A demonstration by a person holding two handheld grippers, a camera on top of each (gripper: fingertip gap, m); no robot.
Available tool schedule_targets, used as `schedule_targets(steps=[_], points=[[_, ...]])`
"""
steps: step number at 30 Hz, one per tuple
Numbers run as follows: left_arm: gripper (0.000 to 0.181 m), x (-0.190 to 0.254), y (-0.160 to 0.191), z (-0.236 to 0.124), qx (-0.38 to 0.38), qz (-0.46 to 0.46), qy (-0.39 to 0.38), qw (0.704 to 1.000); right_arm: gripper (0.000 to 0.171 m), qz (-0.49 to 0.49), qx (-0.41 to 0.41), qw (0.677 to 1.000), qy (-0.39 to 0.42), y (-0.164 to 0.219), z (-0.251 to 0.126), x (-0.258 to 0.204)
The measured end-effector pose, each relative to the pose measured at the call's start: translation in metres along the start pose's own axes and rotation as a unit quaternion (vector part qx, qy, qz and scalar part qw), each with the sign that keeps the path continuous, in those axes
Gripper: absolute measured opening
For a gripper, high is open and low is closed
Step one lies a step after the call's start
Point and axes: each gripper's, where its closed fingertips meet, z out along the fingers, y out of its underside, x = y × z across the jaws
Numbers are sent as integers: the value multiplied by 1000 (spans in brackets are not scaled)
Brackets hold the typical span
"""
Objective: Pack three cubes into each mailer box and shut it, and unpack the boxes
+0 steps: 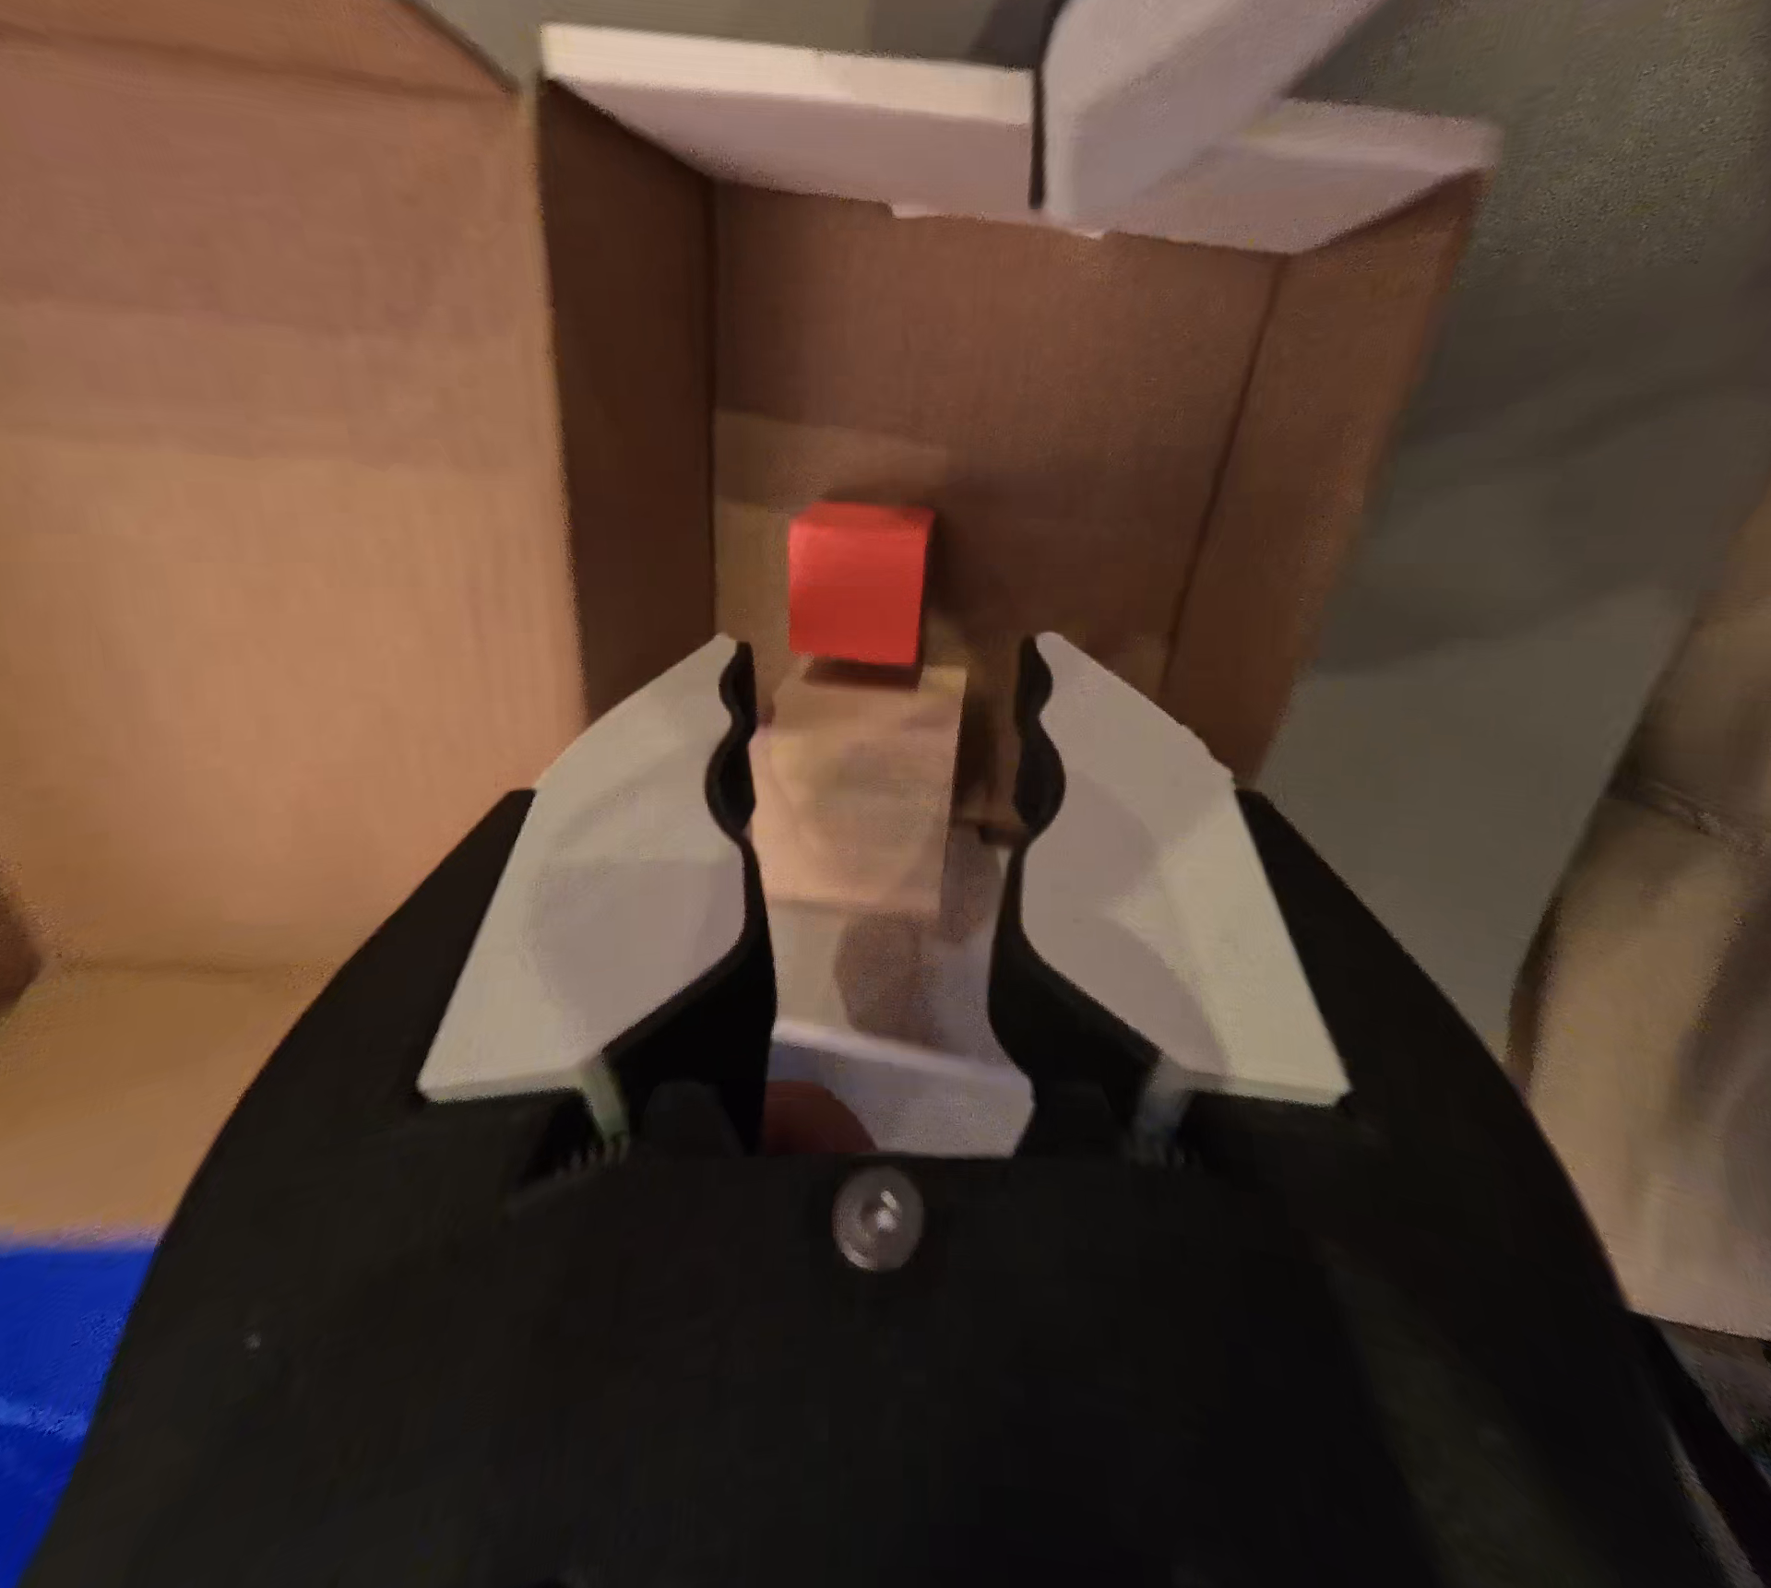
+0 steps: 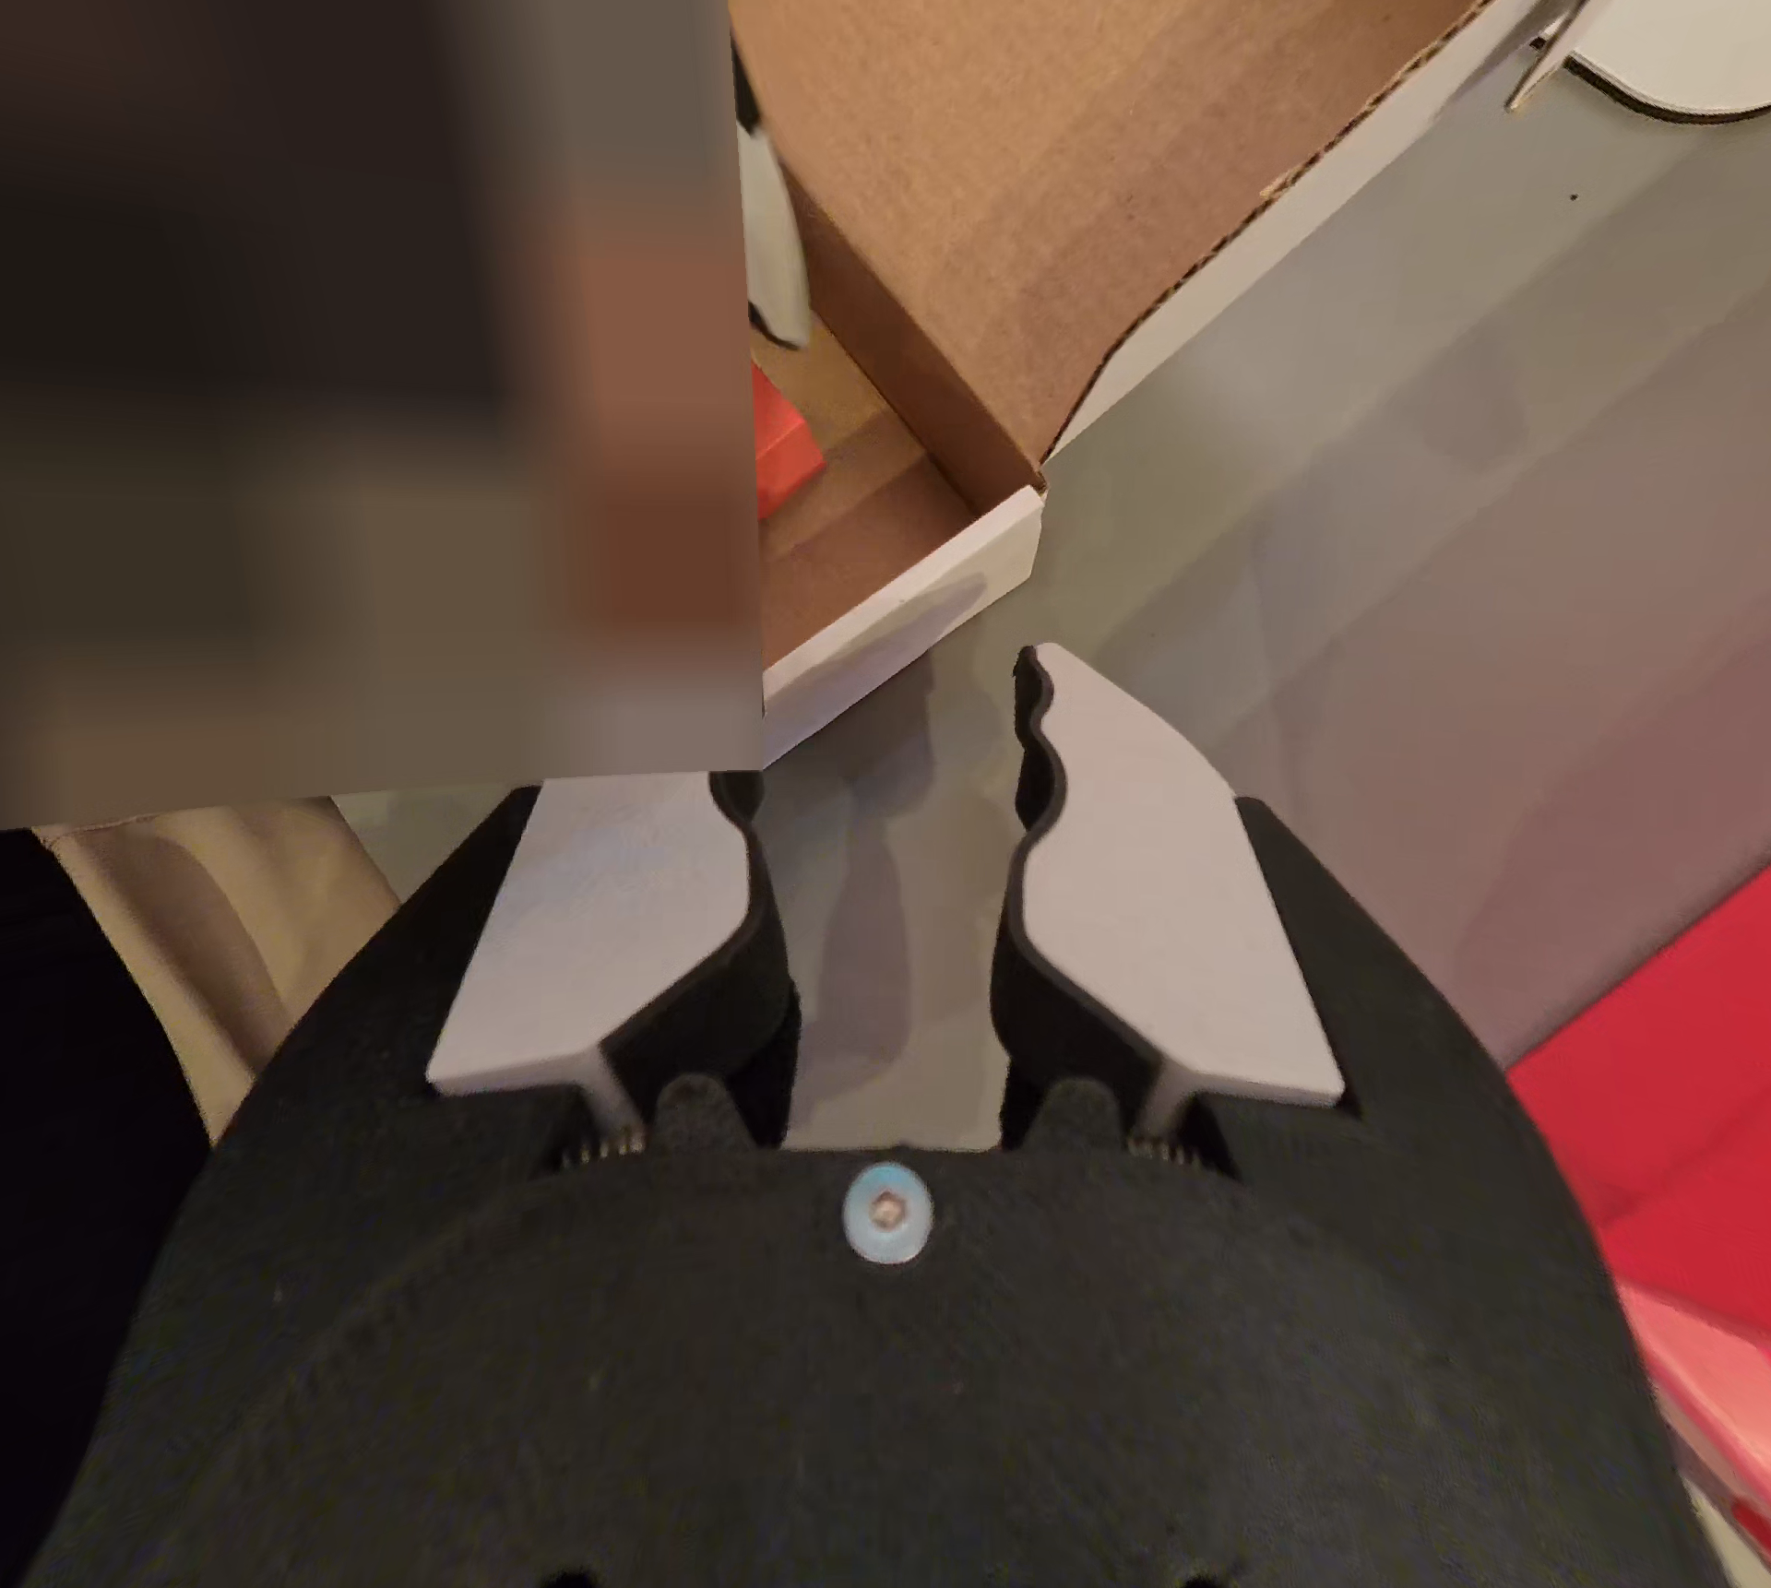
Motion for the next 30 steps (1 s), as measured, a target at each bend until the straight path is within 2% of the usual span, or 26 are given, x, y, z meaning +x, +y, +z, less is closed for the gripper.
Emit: schedule_targets(steps=[4, 6, 8, 11, 13, 15, 17, 19, 21, 24, 30], points=[[46, -18, 34, -77, 70, -29, -56, 996, 50, 5, 7, 1000, -1, -1, -3, 2], [46, -46, 75, -112, 72, -69, -111, 989, 50, 7, 9, 1000, -5, -2, -2, 2], [46, -71, 127, -127, 41, -119, -133, 983, 50, 5, 6, 1000, -9, -2, 0, -1], [47, -92, 200, -111, -30, -203, -117, 972, 50, -1, 2, 1000, -10, -2, 1, -5], [50, -87, 227, -83, -55, -262, -63, 962, 50, -1, 3, 1000, -6, -3, 0, -4], [59, -88, 250, -58, -80, -314, -45, 945, 50, 0, 4, 1000, -1, -3, -1, -2], [64, -86, 258, -39, -80, -370, -13, 926, 50, 0, 3, 1000, 2, -2, -1, 0], [51, -89, 256, -31, -69, -393, -5, 917, 50, -1, 1, 1000, 3, -1, 0, -1], [43, -91, 261, -24, -90, -396, -5, 914, 50, -2, -1, 1000, 2, -1, 1, -1], [23, -87, 256, -15, -85, -410, 29, 908, 50, -2, 0, 1000, 1, -1, 1, -1], [22, -90, 259, -20, -81, -394, 10, 915, 50, 1, 8, 1000, 2, -2, -3, 1]])
